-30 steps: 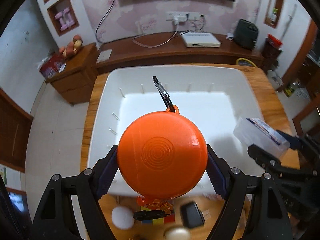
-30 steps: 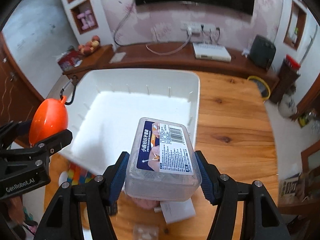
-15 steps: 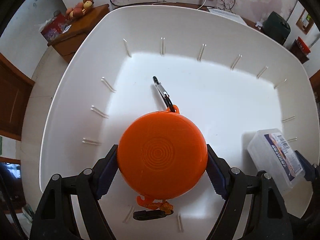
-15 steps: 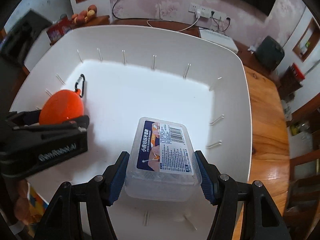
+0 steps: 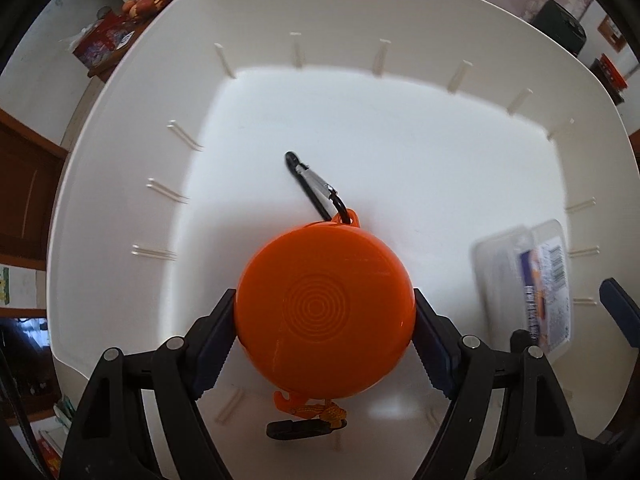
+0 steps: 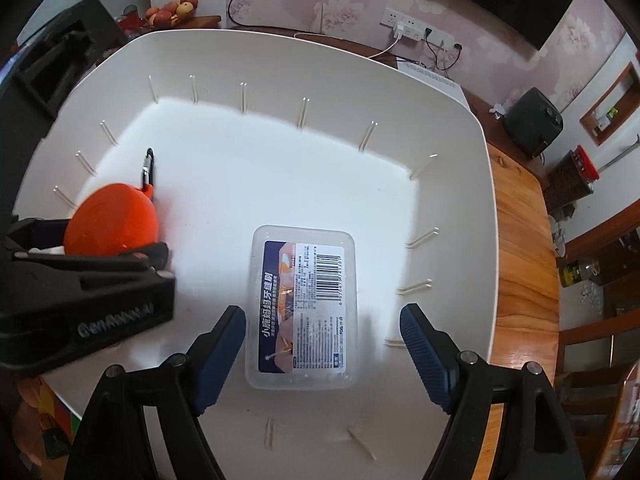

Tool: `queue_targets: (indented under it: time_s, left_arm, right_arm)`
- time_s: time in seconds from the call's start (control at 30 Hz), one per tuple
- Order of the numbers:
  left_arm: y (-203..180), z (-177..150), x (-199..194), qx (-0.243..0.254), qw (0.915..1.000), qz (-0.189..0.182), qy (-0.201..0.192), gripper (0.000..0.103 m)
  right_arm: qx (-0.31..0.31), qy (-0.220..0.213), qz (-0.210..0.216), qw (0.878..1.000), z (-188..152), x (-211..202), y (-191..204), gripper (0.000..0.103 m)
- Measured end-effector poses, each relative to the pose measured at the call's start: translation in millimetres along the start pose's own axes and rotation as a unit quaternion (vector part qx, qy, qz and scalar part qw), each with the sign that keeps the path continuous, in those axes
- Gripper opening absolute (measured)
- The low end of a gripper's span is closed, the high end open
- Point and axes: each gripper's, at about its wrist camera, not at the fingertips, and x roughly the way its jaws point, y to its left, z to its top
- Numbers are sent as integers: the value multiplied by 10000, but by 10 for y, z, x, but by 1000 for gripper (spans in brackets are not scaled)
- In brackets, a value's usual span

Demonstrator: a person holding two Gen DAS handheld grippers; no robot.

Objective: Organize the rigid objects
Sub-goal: 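Carry the orange case and labeled box into the white bin and release both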

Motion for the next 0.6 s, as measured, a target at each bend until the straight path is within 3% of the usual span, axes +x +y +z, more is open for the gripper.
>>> queue_targets:
  time_s: [0.23, 0.3, 0.33, 0.4, 0.6]
  left_arm:
    - [-3, -89, -85, 75, 9996, -282, 12, 83]
    - [31, -137, -205, 94, 9995, -204, -225, 92]
    - [44, -164, -316, 88, 9989, -97, -451, 103]
    - [83, -186, -497, 64, 9972, -38, -741, 102]
    - [252, -259, -867, -11, 9943, -219, -1041, 102]
  right_arm:
    - [119, 14, 264, 9996, 10, -70, -82, 80]
    - [175, 38, 434, 9989, 8, -97, -103, 80]
    - [205, 66, 493, 9986, 6, -100, -106, 80]
    - [302, 174, 601, 9976, -4, -99, -109, 80]
    - [399, 123, 800, 9959, -46, -230, -59, 80]
